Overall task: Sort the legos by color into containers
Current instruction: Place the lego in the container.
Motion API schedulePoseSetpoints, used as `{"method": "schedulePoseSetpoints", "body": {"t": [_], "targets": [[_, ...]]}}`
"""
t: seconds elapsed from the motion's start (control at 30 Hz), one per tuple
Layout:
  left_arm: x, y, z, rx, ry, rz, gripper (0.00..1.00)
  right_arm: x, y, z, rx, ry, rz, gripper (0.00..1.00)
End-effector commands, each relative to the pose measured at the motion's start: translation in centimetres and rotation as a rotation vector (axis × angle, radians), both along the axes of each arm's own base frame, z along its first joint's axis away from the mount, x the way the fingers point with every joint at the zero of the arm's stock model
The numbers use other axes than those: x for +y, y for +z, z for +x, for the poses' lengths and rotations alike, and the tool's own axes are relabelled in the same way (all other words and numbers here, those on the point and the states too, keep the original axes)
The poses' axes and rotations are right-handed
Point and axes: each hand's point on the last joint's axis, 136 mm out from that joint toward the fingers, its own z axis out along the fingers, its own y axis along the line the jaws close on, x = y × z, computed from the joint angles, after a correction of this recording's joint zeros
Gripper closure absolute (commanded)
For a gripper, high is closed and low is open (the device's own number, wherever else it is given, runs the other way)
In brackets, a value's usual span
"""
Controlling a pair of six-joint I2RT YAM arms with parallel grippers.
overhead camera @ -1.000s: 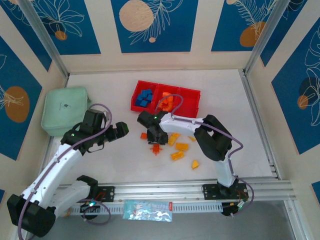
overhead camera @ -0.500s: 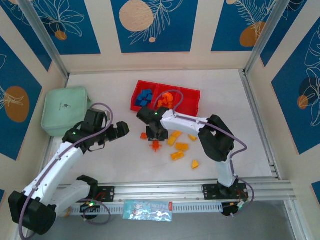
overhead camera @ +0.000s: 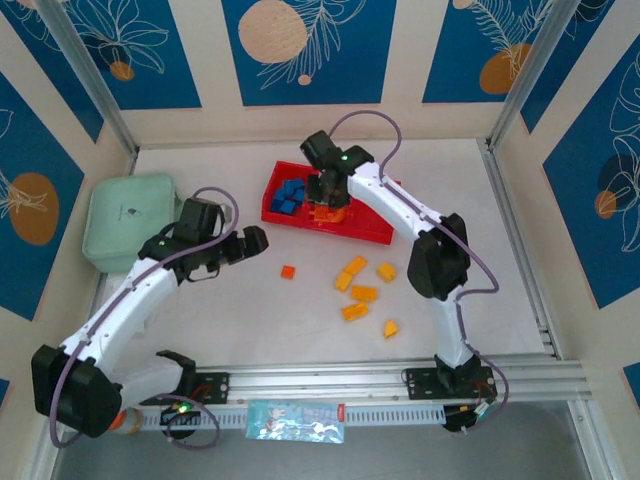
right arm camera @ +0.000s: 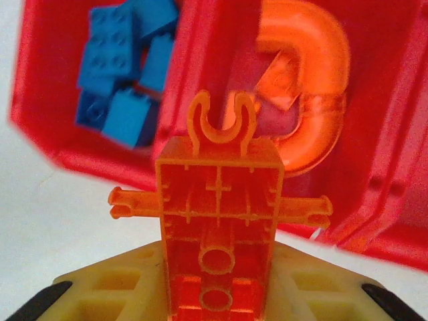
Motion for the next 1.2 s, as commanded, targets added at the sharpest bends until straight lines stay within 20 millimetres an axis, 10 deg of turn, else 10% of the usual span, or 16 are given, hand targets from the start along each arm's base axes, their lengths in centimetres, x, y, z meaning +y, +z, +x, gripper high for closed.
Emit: {"method": "schedulePoseSetpoints", "body": {"t": [0.0, 0.27, 0.53, 0.8, 1.17], "targets": [[-0.6, 1.7, 1.5, -0.053, -0.022, -0.033, 0.01, -0.3, -1.5, 1.9, 0.034, 0.033, -0.032, 0.64], [-0.9, 1.8, 2.4, -0.054, -0.028, -0.034, 0.01, -0.8, -4.2, 5.9, 0.047, 0.027, -0.06, 0.57], [-1.1, 2.7, 2.6, -0.066, -0.033, -0.055, 0.01, -1.5, 0.1, 5.9, -0.034, 0.043, -0.037, 0.48], [-0.9, 3.6, 1.8, -0.083, -0.029, -0.069, 0.01, 0.2, 3.6, 1.3, -0.08, 0.154, -0.045, 0.41], [1.1, 2.0, -1.7, -0.039, -0.008, -0.022, 0.01, 5.1, 0.8, -8.1, 0.028, 0.285, -0.038, 0.3]]}}
